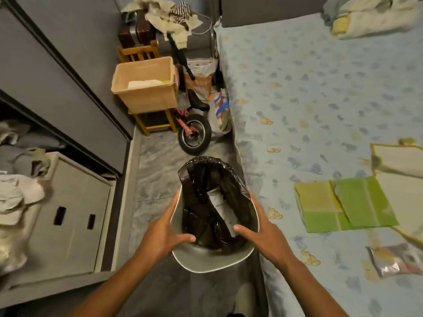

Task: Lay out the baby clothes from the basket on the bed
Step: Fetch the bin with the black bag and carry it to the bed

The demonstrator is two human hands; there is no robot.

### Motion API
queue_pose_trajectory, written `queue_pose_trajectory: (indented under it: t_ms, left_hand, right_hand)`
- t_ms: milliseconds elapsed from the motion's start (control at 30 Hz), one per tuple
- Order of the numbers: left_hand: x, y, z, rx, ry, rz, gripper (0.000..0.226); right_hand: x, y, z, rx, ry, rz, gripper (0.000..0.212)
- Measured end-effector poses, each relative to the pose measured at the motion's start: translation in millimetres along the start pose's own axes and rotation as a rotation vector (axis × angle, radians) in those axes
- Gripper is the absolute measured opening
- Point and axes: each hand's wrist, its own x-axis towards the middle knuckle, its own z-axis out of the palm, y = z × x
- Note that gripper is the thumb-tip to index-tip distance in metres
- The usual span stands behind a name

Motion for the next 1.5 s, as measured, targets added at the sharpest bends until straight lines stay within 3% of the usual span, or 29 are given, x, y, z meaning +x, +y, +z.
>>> queue_pose_trajectory:
  t_ms: [567, 833, 1233, 1500]
  left_hand:
    - [211.4, -199.5, 141.1, 0.063, -0.279, 0.03, 0.127]
    - [253.7, -261.5, 185.8, 0.05, -0.314, 0.052, 0.127]
    - [261.3, -306.3, 217.4, 0.026, -0.259, 0.009, 0.127]
    - [256.3, -288.7, 202.2, 0.061, -0.258, -0.151, 0.118]
  right_hand:
    - [156.1, 232.6, 125.2, 0.185, 0.139, 0.22, 0.099]
    - [192.3, 300.4, 157.7, 0.175, 0.178, 0.184, 0.1]
    - [212.9, 342.9, 184.8, 0.346, 0.148, 0.246, 0.104]
    - [199.7, 306.8, 178.4, 0.354, 0.276, 0.278, 0.084]
